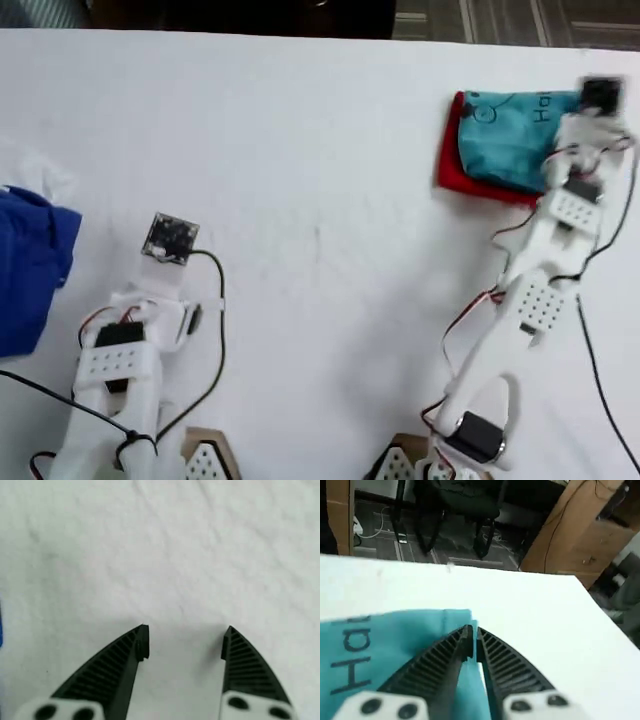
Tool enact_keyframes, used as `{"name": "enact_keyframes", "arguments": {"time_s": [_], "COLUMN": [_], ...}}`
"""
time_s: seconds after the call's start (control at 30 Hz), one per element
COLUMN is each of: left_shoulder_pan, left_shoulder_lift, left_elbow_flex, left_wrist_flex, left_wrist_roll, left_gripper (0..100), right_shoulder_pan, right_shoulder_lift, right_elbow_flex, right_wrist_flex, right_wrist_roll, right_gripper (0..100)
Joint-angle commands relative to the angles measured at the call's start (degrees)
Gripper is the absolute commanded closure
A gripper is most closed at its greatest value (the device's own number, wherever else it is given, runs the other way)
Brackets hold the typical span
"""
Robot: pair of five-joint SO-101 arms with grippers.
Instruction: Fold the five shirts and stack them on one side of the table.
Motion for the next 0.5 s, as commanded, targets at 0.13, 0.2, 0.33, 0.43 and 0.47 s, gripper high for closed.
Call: {"name": "enact_keyframes", "arguments": {"time_s": [0.13, 0.2, 0.33, 0.43, 0.47], "left_shoulder_pan": [-0.18, -0.18, -0.18, -0.18, -0.18], "left_shoulder_lift": [-0.88, -0.88, -0.88, -0.88, -0.88], "left_elbow_flex": [-0.22, -0.22, -0.22, -0.22, -0.22], "left_wrist_flex": [-1.23, -1.23, -1.23, -1.23, -1.23], "left_wrist_roll": [-0.44, -0.44, -0.44, -0.44, -0.44], "left_gripper": [75, 75, 75, 75, 75], "right_shoulder_pan": [-0.84, -1.8, -4.26, -7.43, -8.75], "right_shoulder_lift": [-21.05, -23.87, -28.97, -31.43, -31.78], "right_elbow_flex": [-5.01, -5.01, -5.01, -5.01, -5.01], "right_wrist_flex": [36.35, 44.26, 61.67, 71.87, 74.68], "right_wrist_roll": [-9.58, -9.58, -9.49, -9.49, -9.49], "right_gripper": [97.4, 97.4, 93.9, 87.2, 86.2]}}
